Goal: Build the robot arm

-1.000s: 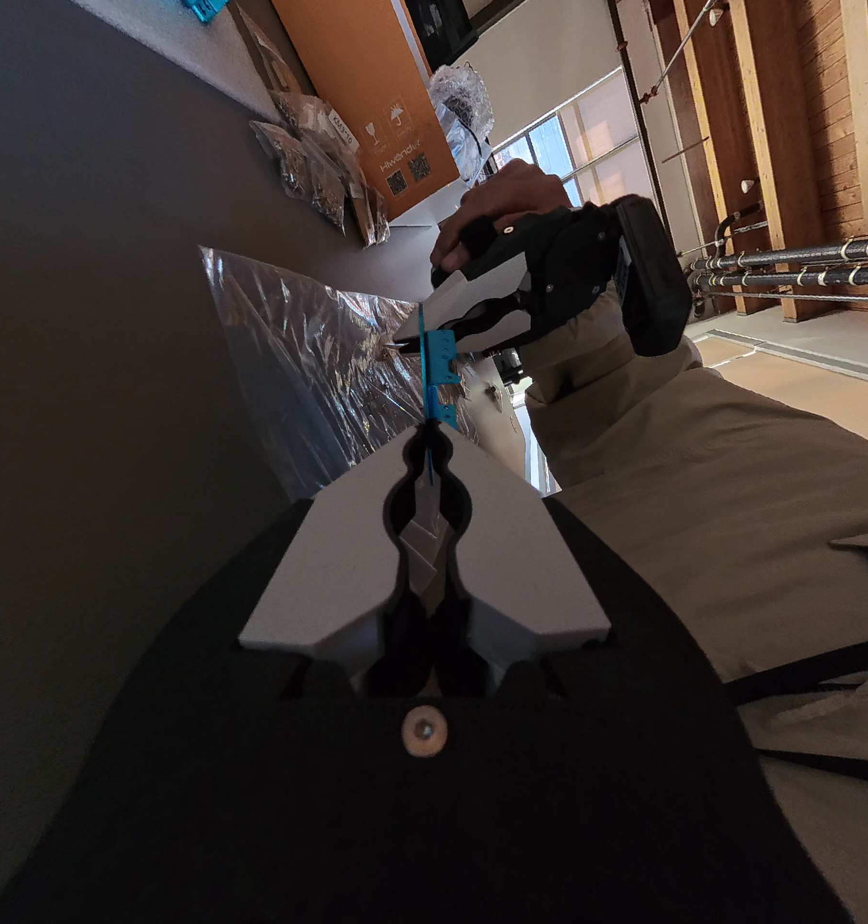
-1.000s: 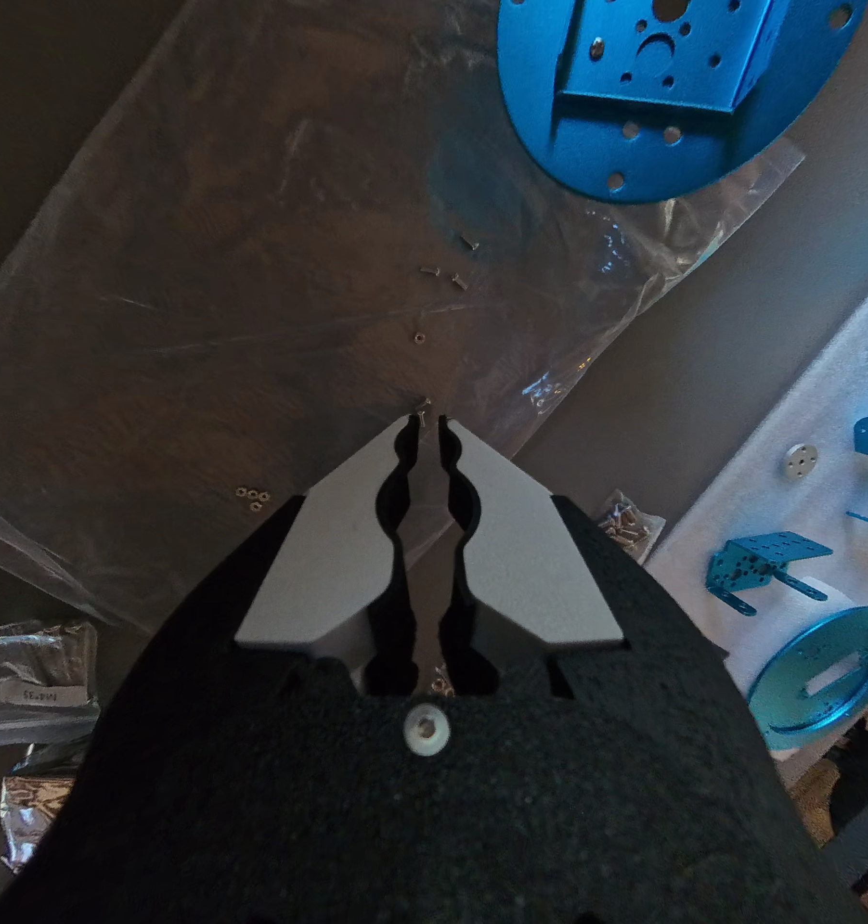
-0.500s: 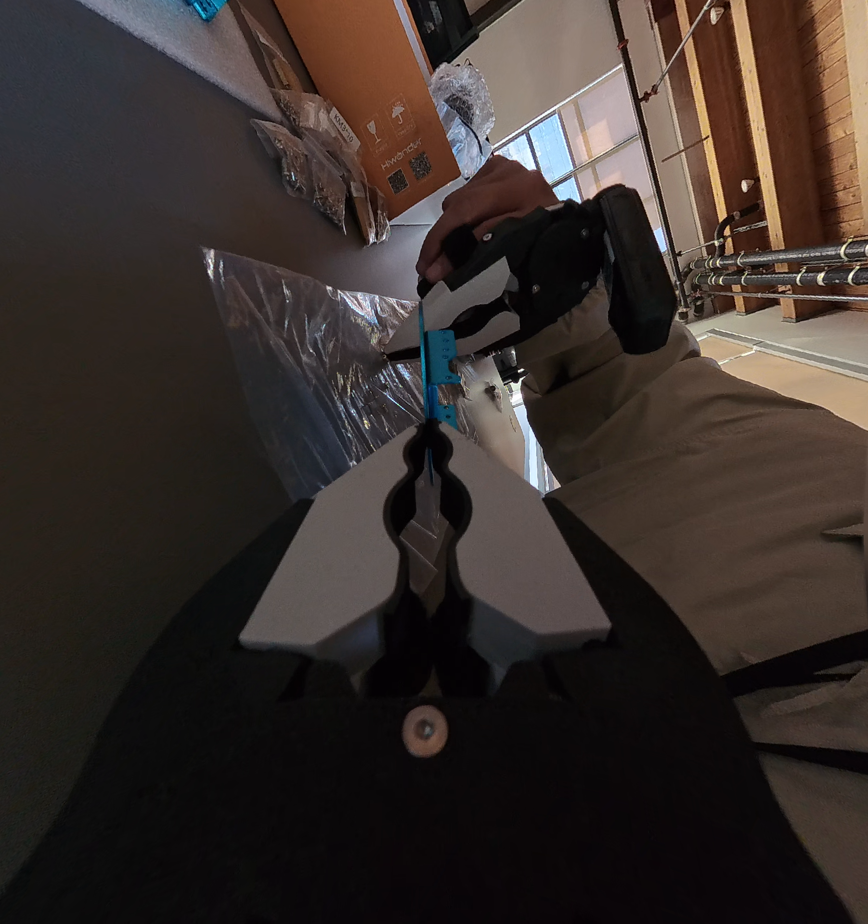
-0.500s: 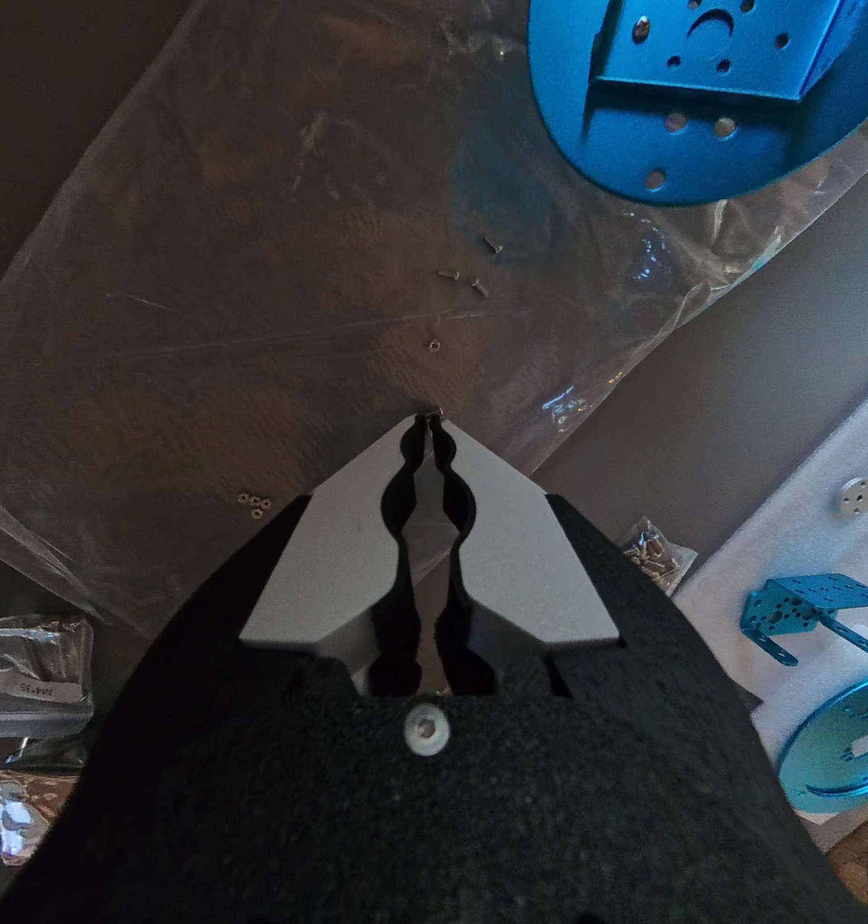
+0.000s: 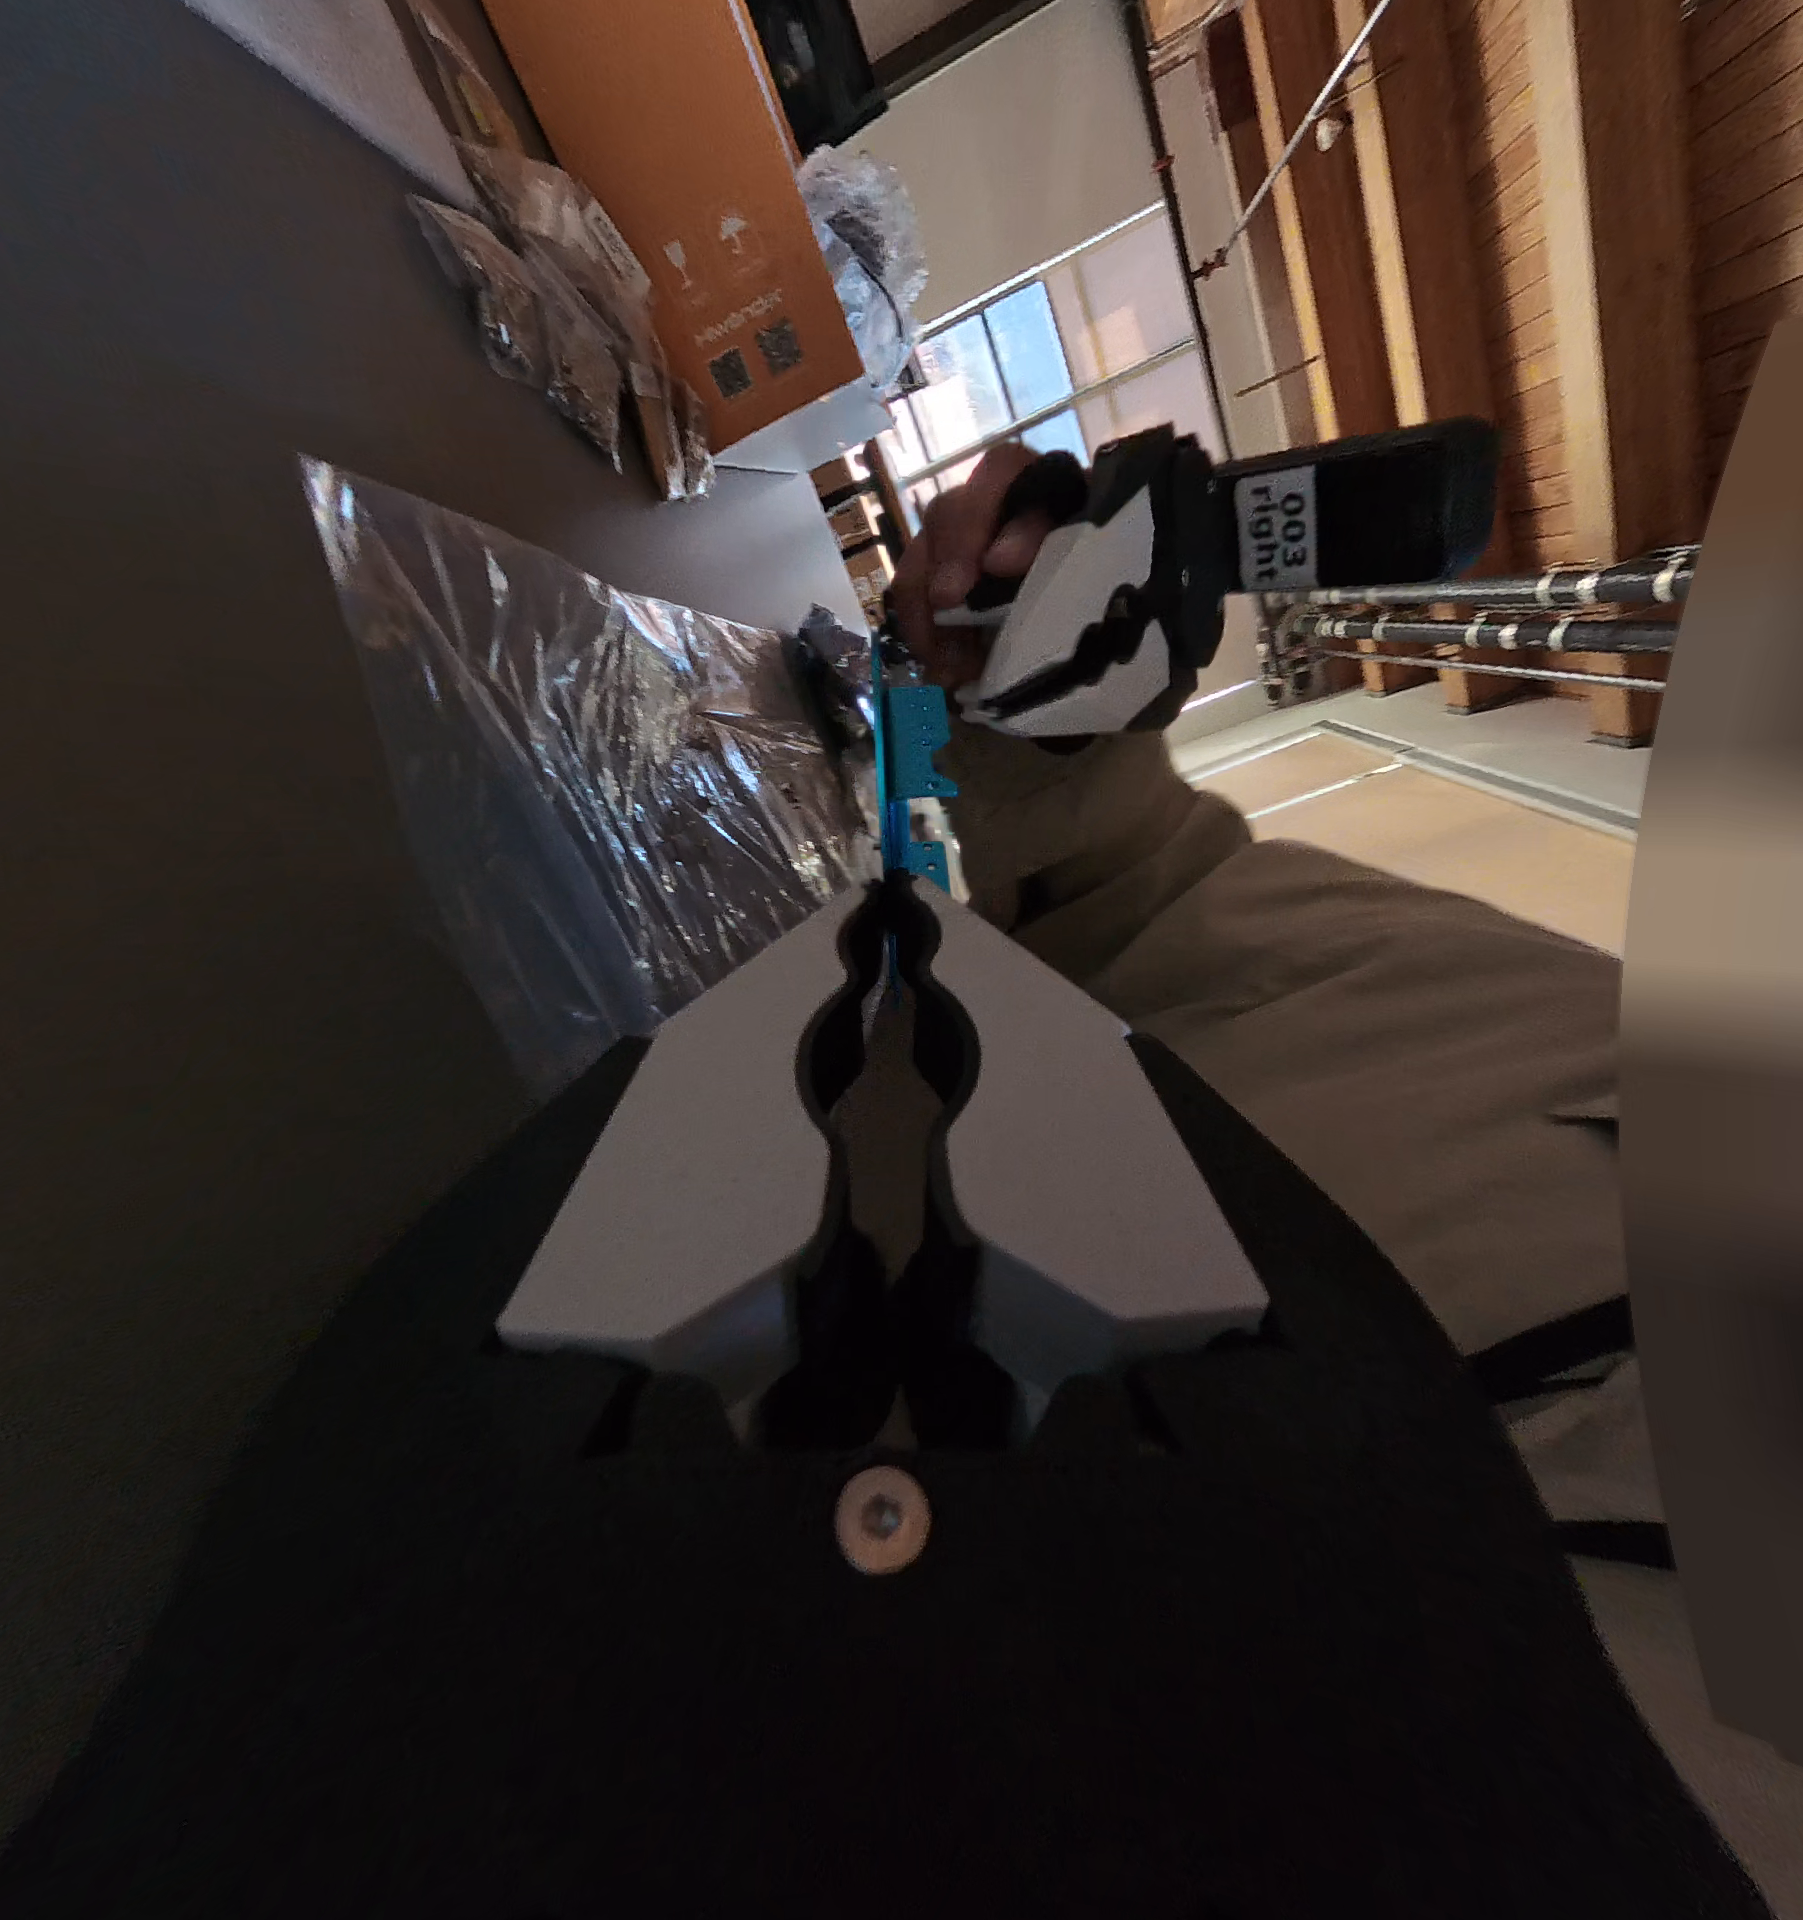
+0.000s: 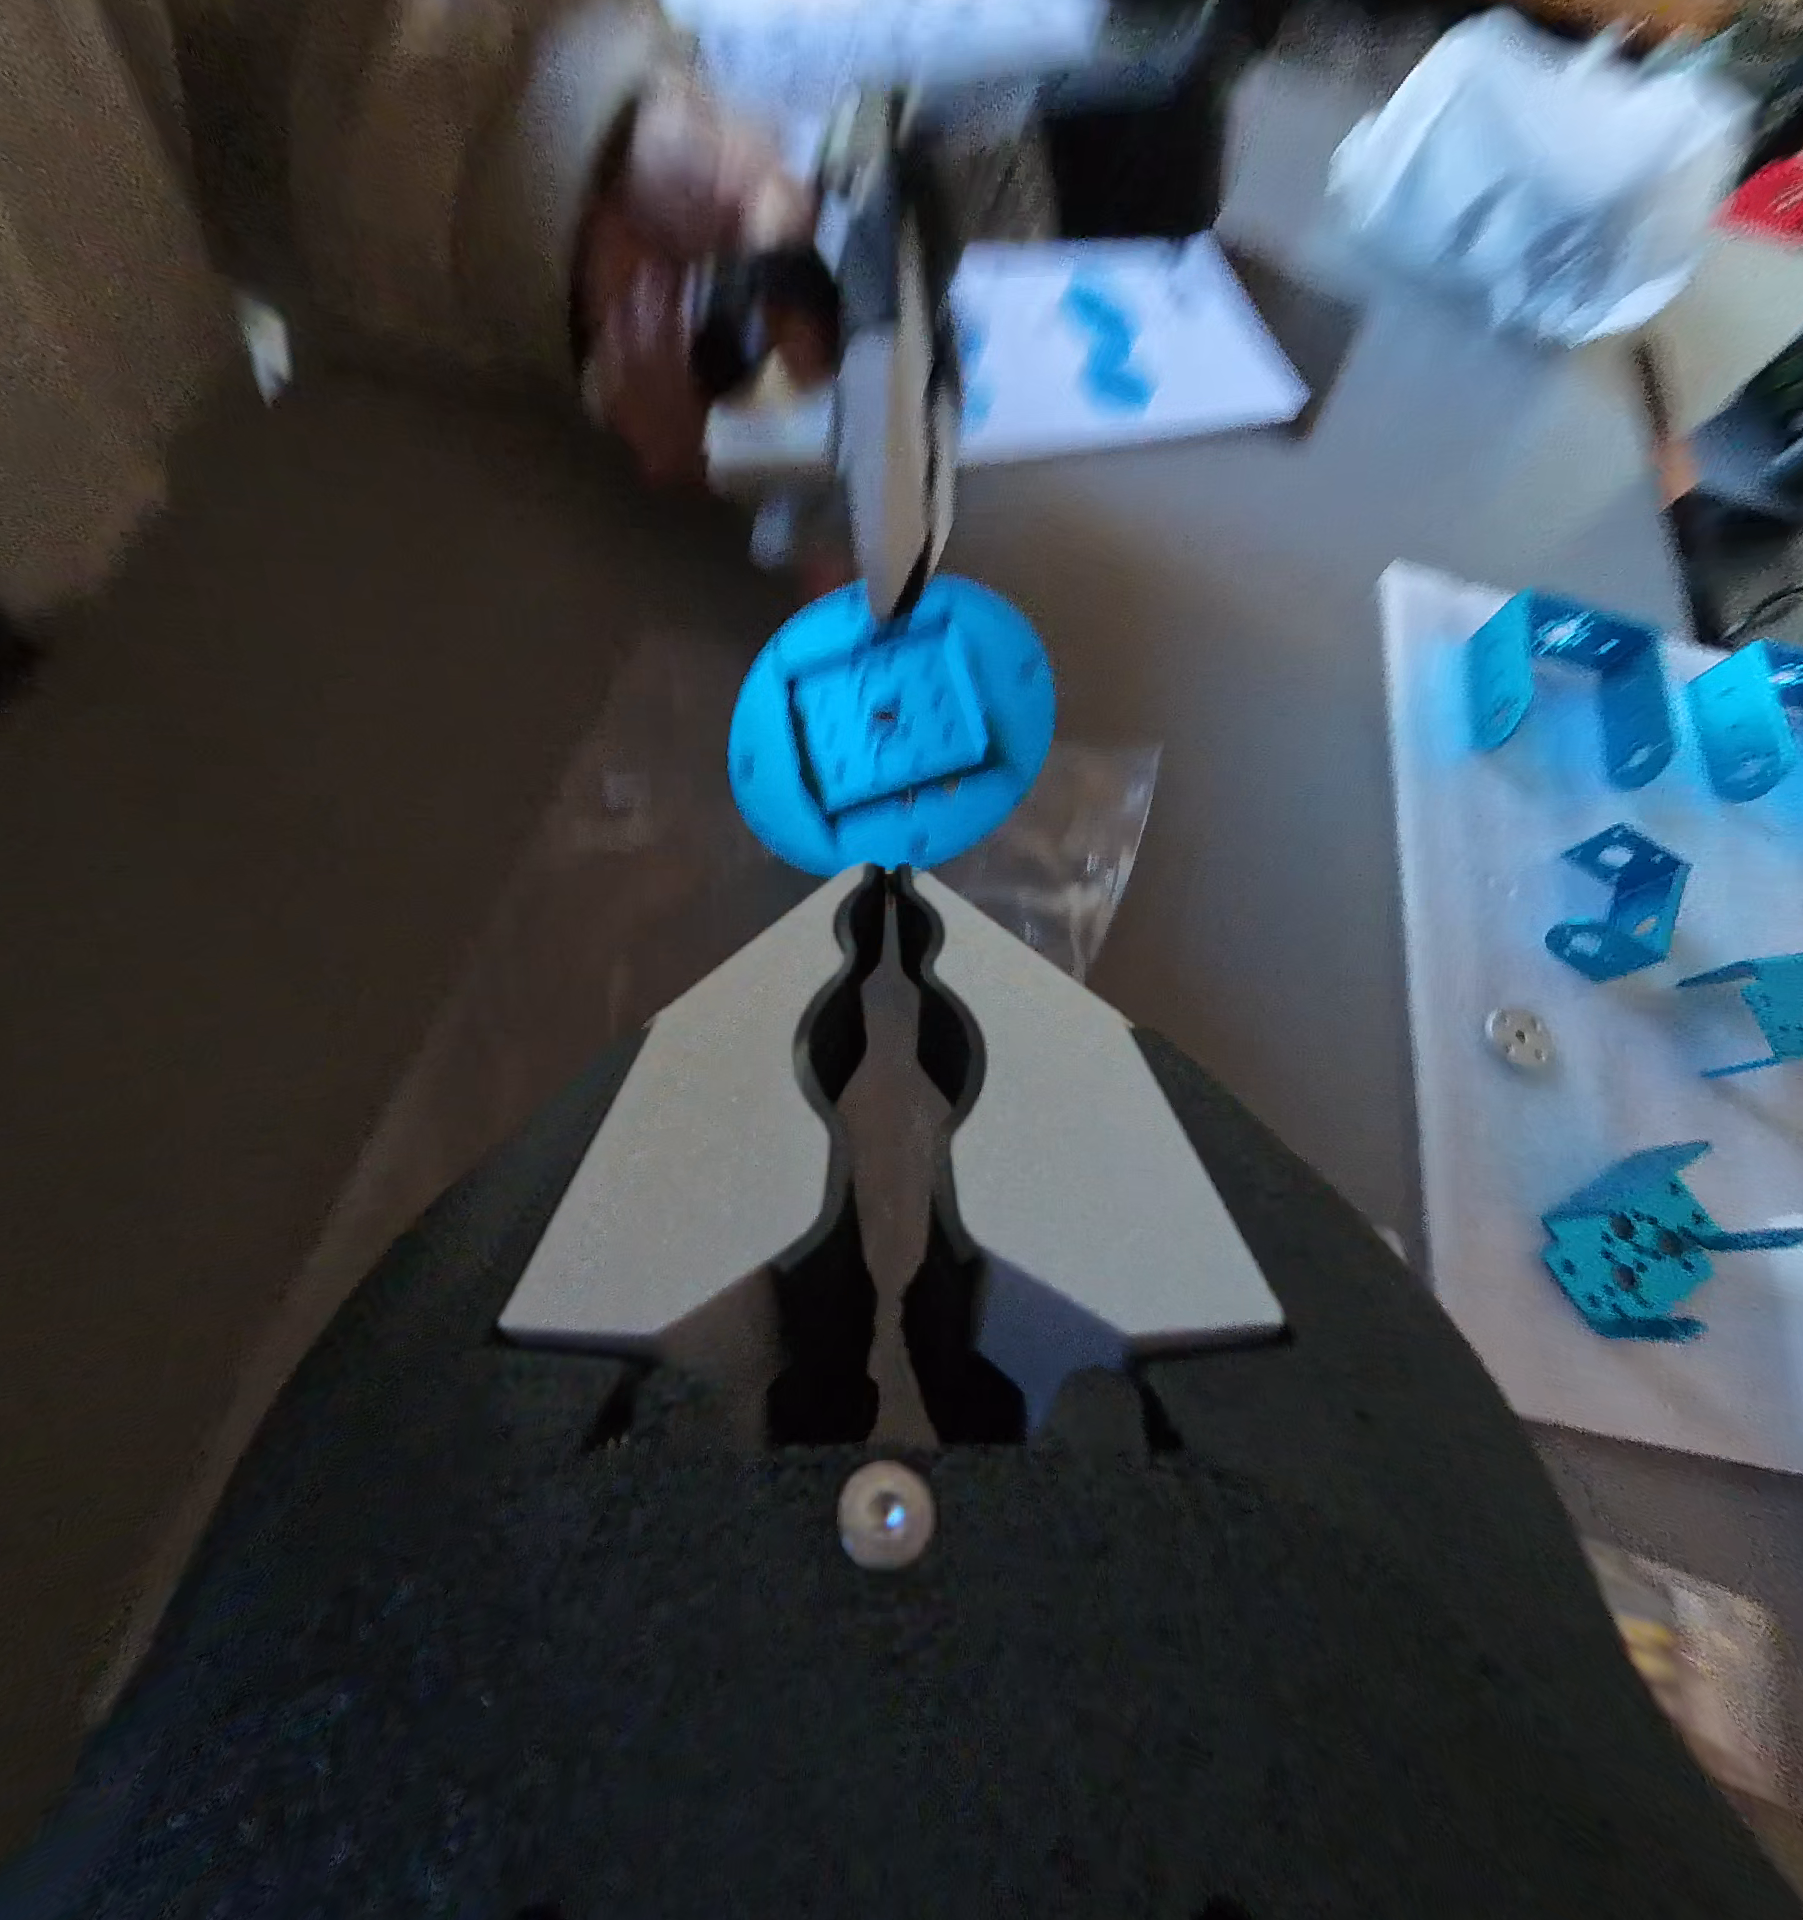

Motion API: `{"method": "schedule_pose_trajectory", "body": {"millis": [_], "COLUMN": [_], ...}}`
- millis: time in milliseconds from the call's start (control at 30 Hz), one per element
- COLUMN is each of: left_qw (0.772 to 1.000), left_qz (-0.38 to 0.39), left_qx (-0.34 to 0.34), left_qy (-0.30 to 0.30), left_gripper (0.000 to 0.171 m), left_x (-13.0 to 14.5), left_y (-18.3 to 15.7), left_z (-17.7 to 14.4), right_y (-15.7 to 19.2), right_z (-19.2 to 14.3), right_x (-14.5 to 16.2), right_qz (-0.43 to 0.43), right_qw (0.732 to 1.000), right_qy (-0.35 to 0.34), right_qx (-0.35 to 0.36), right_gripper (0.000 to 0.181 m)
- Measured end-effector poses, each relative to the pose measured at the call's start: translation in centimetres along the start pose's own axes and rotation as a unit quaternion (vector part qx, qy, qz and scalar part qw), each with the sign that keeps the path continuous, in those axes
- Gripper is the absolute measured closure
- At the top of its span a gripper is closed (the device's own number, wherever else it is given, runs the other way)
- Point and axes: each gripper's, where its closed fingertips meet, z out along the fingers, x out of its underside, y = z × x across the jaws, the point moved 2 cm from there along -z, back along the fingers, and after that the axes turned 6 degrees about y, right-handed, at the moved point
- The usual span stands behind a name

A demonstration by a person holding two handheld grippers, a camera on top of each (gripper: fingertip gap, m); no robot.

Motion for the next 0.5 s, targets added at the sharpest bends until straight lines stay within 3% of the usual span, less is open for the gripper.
{"method": "schedule_pose_trajectory", "body": {"millis": [100, 200, 500], "left_qw": [0.999, 0.997, 0.998], "left_qz": [-0.026, -0.043, -0.042], "left_qx": [0.038, 0.057, 0.039], "left_qy": [0.003, 0.009, 0.011], "left_gripper": [0.171, 0.171, 0.171], "left_x": [0.4, 0.8, 1.2], "left_y": [-0.6, -0.9, -0.6], "left_z": [0.4, 0.8, 1.0], "right_y": [0.8, 1.1, 1.5], "right_z": [0.3, 1.6, 4.9], "right_x": [-3.1, -3.9, -3.1], "right_qz": [0.087, 0.114, 0.051], "right_qw": [0.989, 0.98, 0.99], "right_qy": [-0.121, -0.157, -0.077], "right_qx": [0.008, 0.039, 0.104], "right_gripper": [0.181, 0.181, 0.181]}}
